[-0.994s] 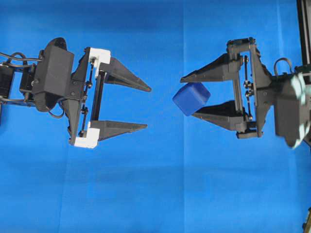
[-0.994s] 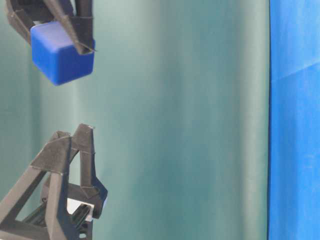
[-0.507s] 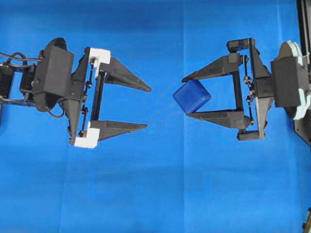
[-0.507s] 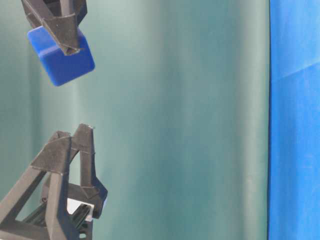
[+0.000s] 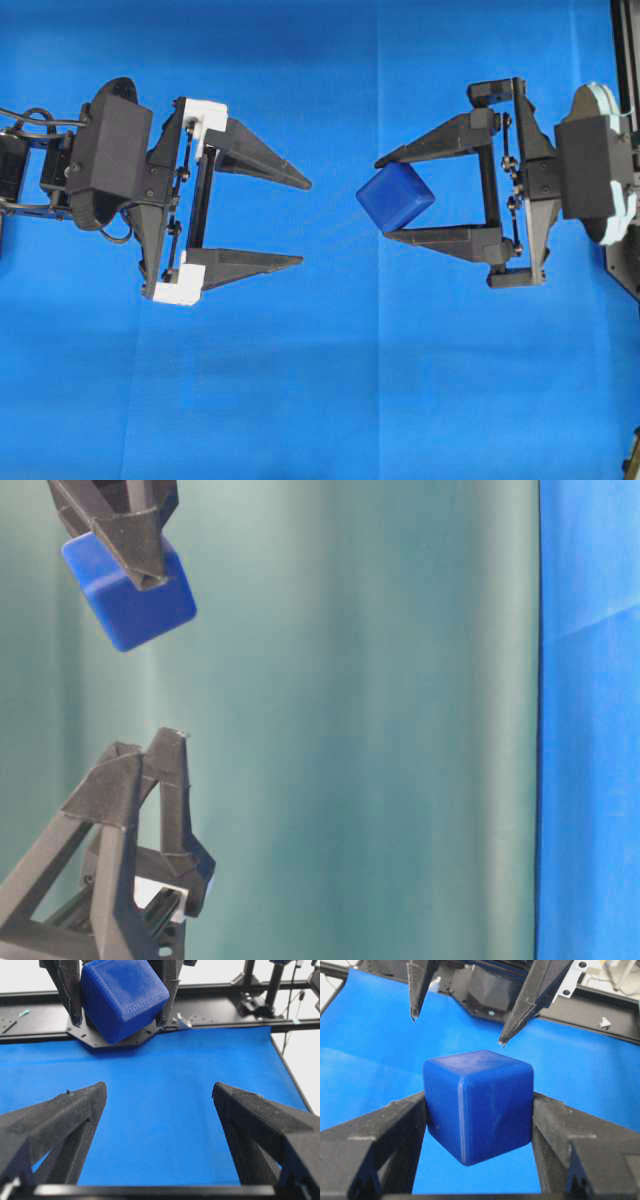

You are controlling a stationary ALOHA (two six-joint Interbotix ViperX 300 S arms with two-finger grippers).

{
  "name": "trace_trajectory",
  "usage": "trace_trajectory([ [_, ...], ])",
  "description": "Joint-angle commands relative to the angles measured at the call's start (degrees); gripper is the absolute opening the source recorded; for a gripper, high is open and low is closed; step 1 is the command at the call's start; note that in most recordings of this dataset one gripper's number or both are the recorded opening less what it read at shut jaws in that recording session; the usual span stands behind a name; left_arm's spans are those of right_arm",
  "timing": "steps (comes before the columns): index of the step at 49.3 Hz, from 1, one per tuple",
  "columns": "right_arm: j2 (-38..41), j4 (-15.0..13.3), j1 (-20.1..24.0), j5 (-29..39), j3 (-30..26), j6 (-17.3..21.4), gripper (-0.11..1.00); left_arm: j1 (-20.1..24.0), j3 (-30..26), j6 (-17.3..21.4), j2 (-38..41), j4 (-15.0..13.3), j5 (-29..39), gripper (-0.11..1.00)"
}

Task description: Handover the blue block to the right arm after grasping it with the left arm, then place it in the designated position.

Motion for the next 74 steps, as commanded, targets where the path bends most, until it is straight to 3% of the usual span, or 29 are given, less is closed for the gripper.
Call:
trace_trajectory([
  [1, -0.70, 0.18, 0.18, -0.18, -0.62, 0.09, 0.52, -0.09, -0.79, 0.00, -1.14, -0.09, -0.26, 0.91],
  [60, -0.70, 0.18, 0.18, 0.97, -0.70, 0.26, 0.52, -0.09, -0.97, 0.00, -1.14, -0.09, -0.35, 0.91],
  [74, -0.70, 0.79, 1.41, 6.06, -0.53, 0.88, 0.52, -0.09, -0.88, 0.00, -1.14, -0.09, -0.26, 0.91],
])
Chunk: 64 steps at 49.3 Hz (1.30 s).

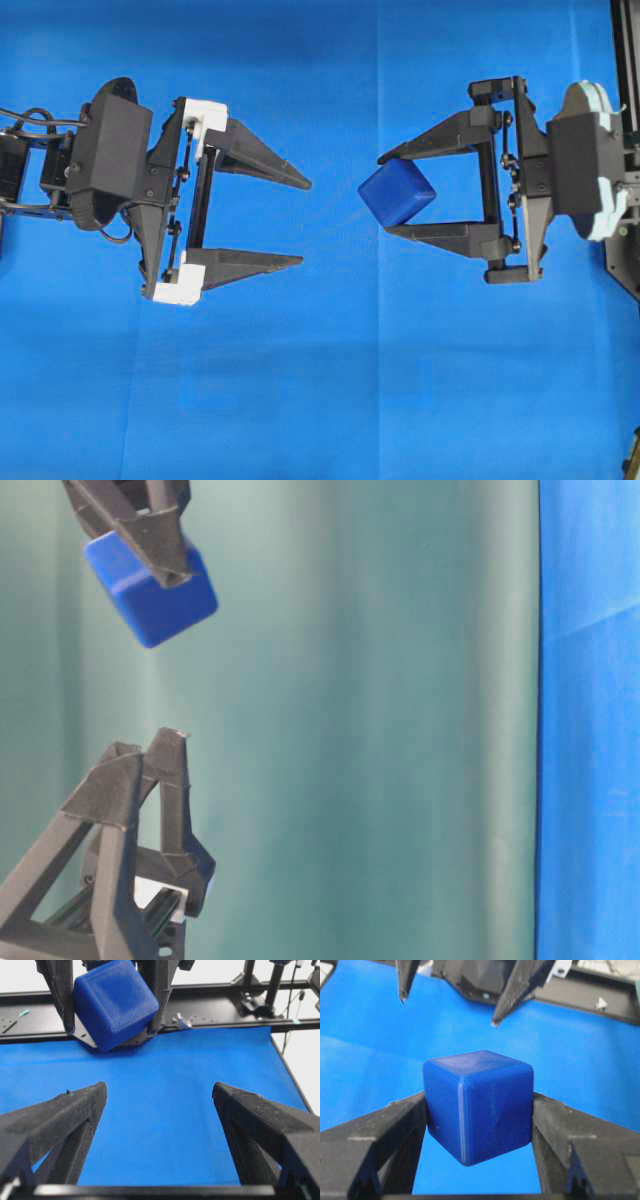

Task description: Handover the blue block to the right arm after grasping it with the left arm, then place it in the designated position.

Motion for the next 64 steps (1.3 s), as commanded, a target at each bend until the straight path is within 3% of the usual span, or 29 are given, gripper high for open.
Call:
trace_trajectory([
  [1, -0.70, 0.26, 1.14, 2.46, -0.62, 0.35, 0.52, -0.09, -0.88, 0.00, -1.14, -0.09, -0.35, 0.91],
  [13, -0.70, 1.14, 4.31, 13.89, -0.53, 2.90, 0.52, -0.09, -0.88, 0.09, -1.14, -0.09, -0.35, 0.91],
  [22, -0.79, 1.14, 5.80, 17.14, -0.44, 3.34, 0.52, 0.00, -0.88, 0.00, -1.14, -0.09, -0.53, 0.91],
  [49, -1.23, 1.14, 5.89, 16.61, 0.09, 3.25, 0.52, -0.09, -0.88, 0.00, -1.14, -0.09, -0.62, 0.91],
  [64, 1.32, 1.14, 5.54, 9.58, 2.55, 4.66, 0.52, -0.09, -0.97, 0.00, -1.14, -0.09, -0.62, 0.91],
])
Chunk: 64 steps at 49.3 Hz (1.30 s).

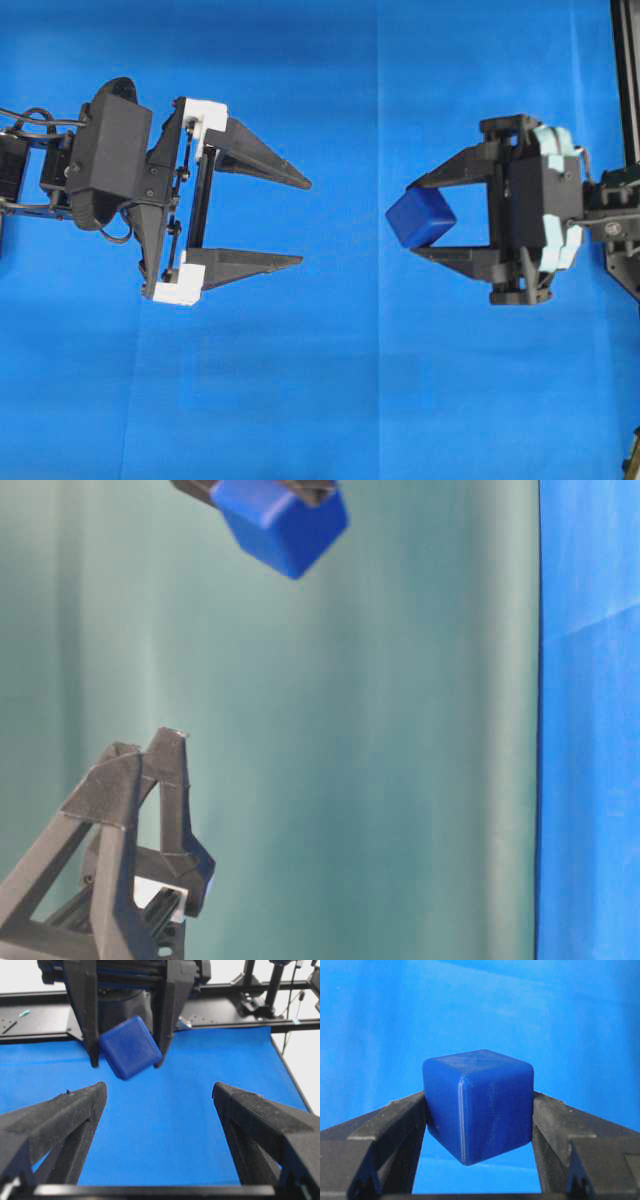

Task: Handover the blue block to the right arm after grasping it with the left arm, then place it in the designated position.
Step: 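Lower the cube with the right gripper toward the table center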

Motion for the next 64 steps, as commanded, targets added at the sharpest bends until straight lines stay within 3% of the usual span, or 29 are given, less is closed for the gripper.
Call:
trace_trajectory([
  [1, 0.70, 0.09, -0.26, -2.81, -0.09, 0.70, 0.52, -0.09, -0.97, -0.09, -1.23, -0.09, -0.53, 0.91],
  [15, 7.65, 0.09, -2.20, -11.25, 0.62, 3.25, 0.52, -0.09, -0.97, -0.09, -1.23, -0.09, -0.53, 0.91],
  [39, 26.89, 0.79, -4.48, -29.53, 0.09, 5.98, 0.52, -0.09, -0.70, -0.18, -1.32, -0.09, -0.53, 0.91],
  [64, 39.11, 3.69, -6.06, -36.56, -2.46, 5.98, 0.52, -0.09, -0.62, -0.26, -1.41, -0.09, -0.53, 0.91],
])
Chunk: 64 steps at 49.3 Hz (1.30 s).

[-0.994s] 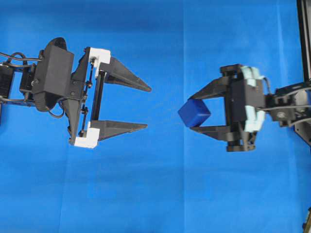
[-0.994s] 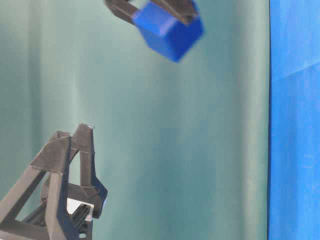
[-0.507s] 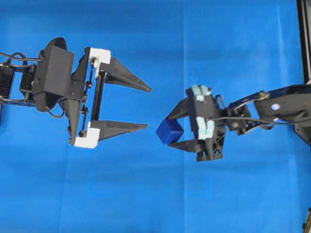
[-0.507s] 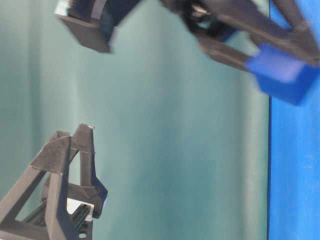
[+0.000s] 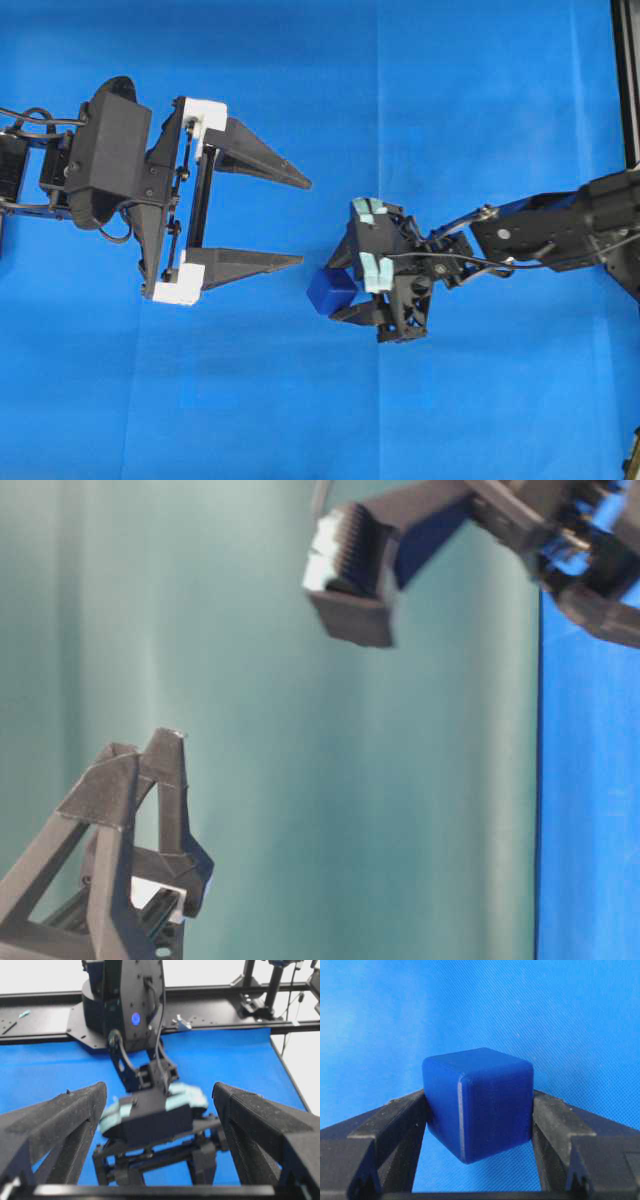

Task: Handover the blue block to the right arm after grasping it with the left arm, then place it in the designated position.
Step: 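Lower the cube with the right gripper toward the table center, then open the right gripper to release the cube and lift away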

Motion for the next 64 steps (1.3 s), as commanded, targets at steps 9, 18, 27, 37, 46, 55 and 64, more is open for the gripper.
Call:
trace_trajectory([
  [9, 0.62, 0.35, -0.62, -0.79, -1.76, -0.35, 0.52, -0.09, -0.62, -0.09, -1.23, -0.09, -0.53, 0.91],
  [18, 0.53, 0.26, -0.62, -0.88, -1.49, -0.53, 0.52, 0.00, -0.62, 0.00, -1.23, -0.09, -0.53, 0.91],
  [27, 0.53, 0.18, -0.35, -0.88, -1.49, -0.44, 0.52, 0.00, -0.70, 0.00, -1.23, -0.09, -0.53, 0.91],
  [37, 0.62, 0.18, -0.44, -0.88, -1.67, -0.53, 0.53, 0.00, -0.70, 0.09, -1.23, -0.09, -0.53, 0.91],
  [46, 0.53, 0.26, -0.44, -0.62, -2.11, -0.44, 0.54, 0.00, -0.62, 0.09, -1.23, -0.09, -0.53, 0.91],
  [55, 0.53, 0.35, -0.44, 0.35, -2.37, -0.44, 0.92, -0.09, -0.62, 0.00, -1.23, -0.09, -0.53, 0.91],
  [64, -0.09, 0.26, -0.35, 1.32, -2.81, -0.44, 0.86, 0.00, -0.70, 0.00, -1.23, -0.09, -0.53, 0.91],
])
